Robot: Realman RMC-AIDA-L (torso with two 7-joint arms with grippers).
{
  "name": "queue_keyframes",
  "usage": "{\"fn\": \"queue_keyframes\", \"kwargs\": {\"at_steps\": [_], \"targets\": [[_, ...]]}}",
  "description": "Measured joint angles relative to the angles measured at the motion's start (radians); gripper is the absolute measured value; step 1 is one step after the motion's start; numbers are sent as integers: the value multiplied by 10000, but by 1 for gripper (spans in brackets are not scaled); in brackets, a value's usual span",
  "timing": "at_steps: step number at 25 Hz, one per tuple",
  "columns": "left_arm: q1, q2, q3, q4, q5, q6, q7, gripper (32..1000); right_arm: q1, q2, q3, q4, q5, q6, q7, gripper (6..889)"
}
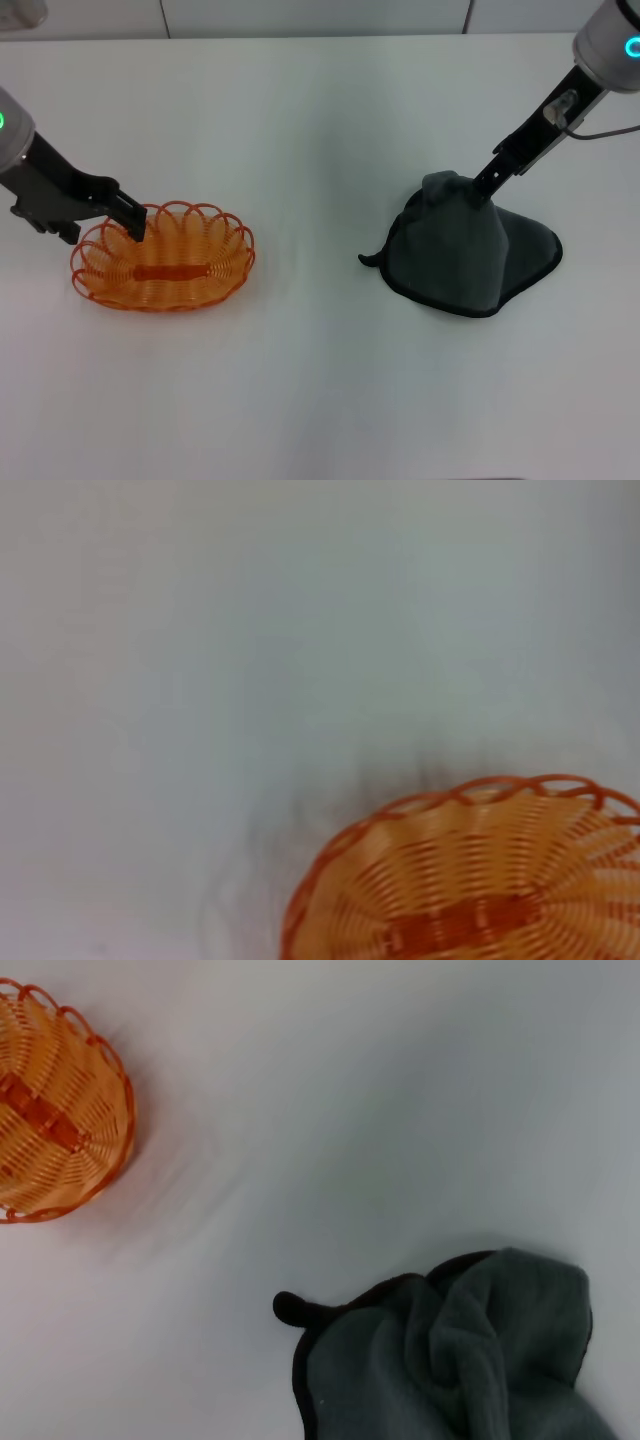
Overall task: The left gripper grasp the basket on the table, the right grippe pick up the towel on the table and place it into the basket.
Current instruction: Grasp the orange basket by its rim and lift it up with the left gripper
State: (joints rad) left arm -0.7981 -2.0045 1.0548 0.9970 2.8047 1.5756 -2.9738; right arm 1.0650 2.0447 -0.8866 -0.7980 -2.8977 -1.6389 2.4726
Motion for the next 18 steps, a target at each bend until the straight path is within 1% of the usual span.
{"fn": "queue_keyframes", "kwargs": {"at_steps": [1,3,4,6,9,18], "targets": [[19,34,-5,-68,9,-46,9,827,4,-1,0,15,0,2,-5,844],[37,186,-43,-460,0,-235,52,825,6,0,0,32,0,7,-15,844],[37,186,-43,-460,0,-235,52,824,5,-1,0,33,0,13,-18,844],[37,400,-78,-1181,-55,-608,121,822,2,0,0,34,0,26,-27,844],[41,474,-80,-1431,-77,-854,170,819,2,0,1,34,0,94,-37,844],[27,579,-101,-2102,-60,-1533,380,810,24,0,0,34,0,151,-45,845]]}}
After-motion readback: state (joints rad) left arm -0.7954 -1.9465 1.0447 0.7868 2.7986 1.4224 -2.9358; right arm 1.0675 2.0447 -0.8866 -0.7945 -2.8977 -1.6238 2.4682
